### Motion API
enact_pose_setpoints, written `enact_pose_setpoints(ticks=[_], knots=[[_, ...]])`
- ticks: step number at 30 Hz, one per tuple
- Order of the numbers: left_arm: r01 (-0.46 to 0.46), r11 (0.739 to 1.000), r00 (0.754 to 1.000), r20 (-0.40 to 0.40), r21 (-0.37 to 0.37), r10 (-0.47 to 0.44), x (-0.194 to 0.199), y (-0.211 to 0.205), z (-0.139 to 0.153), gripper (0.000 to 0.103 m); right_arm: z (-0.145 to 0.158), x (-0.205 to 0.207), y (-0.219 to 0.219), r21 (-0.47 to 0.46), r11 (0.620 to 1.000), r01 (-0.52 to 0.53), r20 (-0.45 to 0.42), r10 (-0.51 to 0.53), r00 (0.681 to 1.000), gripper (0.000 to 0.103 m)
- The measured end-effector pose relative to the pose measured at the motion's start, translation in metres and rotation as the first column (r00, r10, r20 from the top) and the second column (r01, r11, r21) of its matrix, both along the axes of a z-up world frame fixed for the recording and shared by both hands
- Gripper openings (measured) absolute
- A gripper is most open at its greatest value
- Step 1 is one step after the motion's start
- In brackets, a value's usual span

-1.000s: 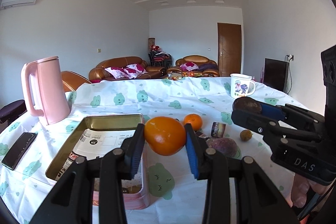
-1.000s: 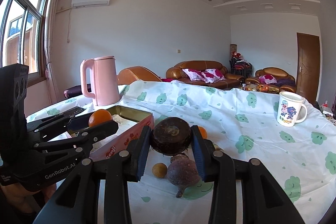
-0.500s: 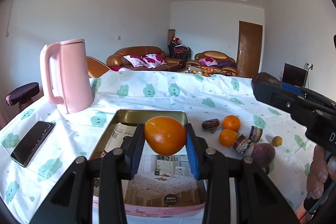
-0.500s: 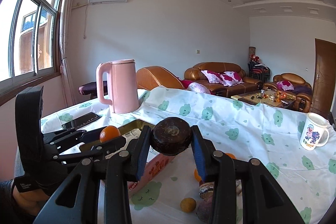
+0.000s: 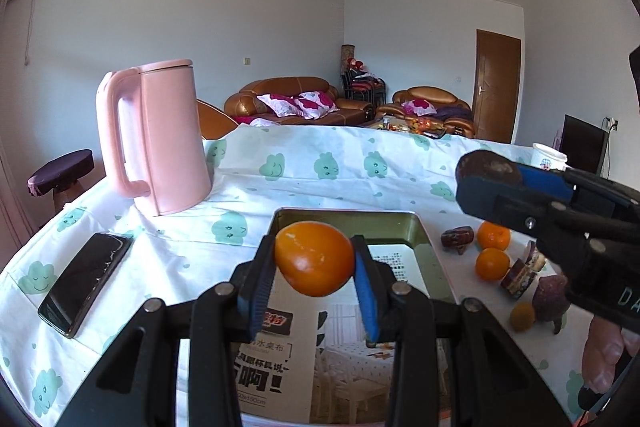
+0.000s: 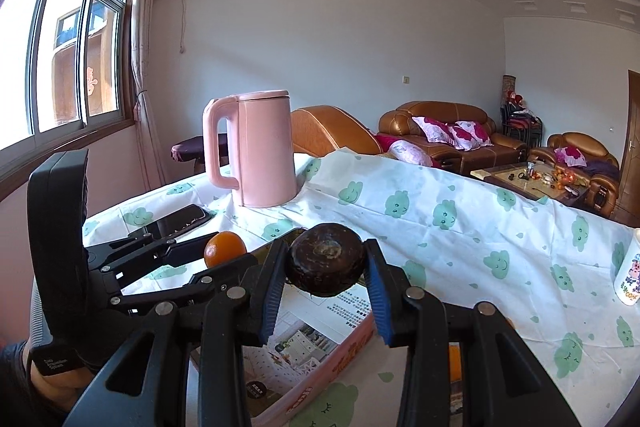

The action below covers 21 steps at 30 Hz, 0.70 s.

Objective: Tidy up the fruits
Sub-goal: 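Carry both fruits over the tin and open both tools to drop them in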

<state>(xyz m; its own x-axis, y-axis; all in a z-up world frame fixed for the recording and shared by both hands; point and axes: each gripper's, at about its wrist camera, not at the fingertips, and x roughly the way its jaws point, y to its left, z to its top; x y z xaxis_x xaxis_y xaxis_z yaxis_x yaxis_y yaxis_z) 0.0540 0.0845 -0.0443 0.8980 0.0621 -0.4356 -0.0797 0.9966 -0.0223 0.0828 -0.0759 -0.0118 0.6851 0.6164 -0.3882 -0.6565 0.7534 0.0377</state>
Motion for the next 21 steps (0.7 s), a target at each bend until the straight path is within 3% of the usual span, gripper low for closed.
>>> enact_pose_setpoints(ticks=[21], knots=[[0.004, 1.000, 0.992, -0.129, 0.006, -0.003, 0.020, 0.016, -0.018, 0.039, -0.047, 0.023, 0.036, -0.103, 0.994, -0.046, -0.160, 0.029, 0.987, 0.041]])
